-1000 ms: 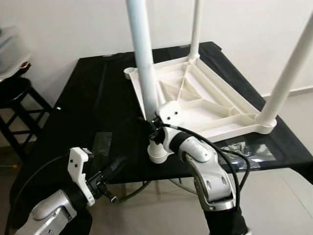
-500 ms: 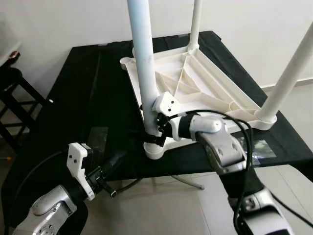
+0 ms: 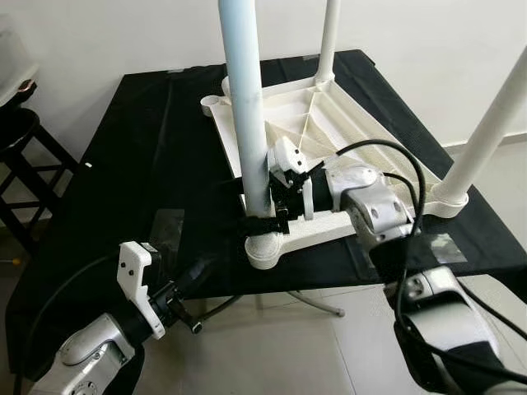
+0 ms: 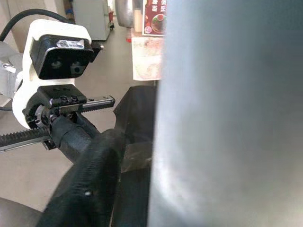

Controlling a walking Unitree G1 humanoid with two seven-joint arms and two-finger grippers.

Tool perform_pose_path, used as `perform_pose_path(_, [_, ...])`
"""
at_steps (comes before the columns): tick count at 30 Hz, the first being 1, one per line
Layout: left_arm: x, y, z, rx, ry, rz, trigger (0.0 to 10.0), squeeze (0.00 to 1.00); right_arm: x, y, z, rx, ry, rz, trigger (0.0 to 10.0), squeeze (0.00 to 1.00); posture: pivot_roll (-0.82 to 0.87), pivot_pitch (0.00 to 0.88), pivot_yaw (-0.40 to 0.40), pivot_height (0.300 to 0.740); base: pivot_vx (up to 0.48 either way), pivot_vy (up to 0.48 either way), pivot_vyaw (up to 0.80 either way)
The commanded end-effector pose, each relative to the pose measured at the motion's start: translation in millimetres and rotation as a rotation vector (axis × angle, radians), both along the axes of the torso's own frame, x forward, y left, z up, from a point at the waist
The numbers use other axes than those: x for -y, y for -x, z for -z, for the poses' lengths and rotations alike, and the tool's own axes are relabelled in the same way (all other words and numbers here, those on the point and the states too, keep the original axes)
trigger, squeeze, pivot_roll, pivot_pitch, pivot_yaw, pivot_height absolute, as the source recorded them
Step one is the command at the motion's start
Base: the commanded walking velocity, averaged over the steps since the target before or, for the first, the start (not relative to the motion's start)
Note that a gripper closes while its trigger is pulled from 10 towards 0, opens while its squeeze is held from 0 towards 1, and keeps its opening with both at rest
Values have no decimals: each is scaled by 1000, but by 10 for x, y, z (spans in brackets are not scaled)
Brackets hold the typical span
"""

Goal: Building children table

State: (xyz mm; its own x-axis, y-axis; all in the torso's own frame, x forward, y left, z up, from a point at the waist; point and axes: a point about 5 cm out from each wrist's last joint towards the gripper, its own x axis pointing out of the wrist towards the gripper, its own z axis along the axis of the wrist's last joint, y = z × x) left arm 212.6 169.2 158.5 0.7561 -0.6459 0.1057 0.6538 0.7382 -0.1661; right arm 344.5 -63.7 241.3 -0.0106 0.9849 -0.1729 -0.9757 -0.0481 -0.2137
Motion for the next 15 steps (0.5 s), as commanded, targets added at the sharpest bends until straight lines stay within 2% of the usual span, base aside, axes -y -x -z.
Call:
perform_pose_path(1, [-9,25,24,-13,-10,-8,10000,0,-75,34,2,1,-18,-45,0,0,26,160,34,740,0,0,0])
perform_pose_path(7, [-6,27,28,-17,-8,-4,10000,0,1,10,16,8,-65,24,0,0,15,153,40,740,0,0,0])
perform_pose_path(8, [-4,26,42,-21,-7,0,10000,0,107,2,53,16,-103,169,0,0,3,146,37,740,0,0,0])
perform_pose_path(10, [-4,26,42,-21,-7,0,10000,0,107,2,53,16,-103,169,0,0,3,146,37,740,0,0,0])
perform_pose_path(11, [-4,26,46,-22,-7,1,10000,0,150,-10,66,14,-118,228,0,0,3,146,37,740,0,0,0])
perform_pose_path(12, [-7,26,51,-23,-6,2,10000,0,186,-6,109,-6,-153,363,0,0,-4,141,26,740,0,0,0])
perform_pose_path(13, [-7,26,51,-23,-6,2,10000,0,186,-6,109,-6,-153,363,0,0,-4,141,26,740,0,0,0])
perform_pose_path(14, [-10,27,54,-23,-6,3,10000,0,213,-1,139,-22,-174,454,0,0,-4,141,26,740,0,0,0])
perform_pose_path(15, [-22,26,59,-24,-7,2,10000,0,238,-15,301,1,-194,870,0,0,-14,139,24,740,0,0,0])
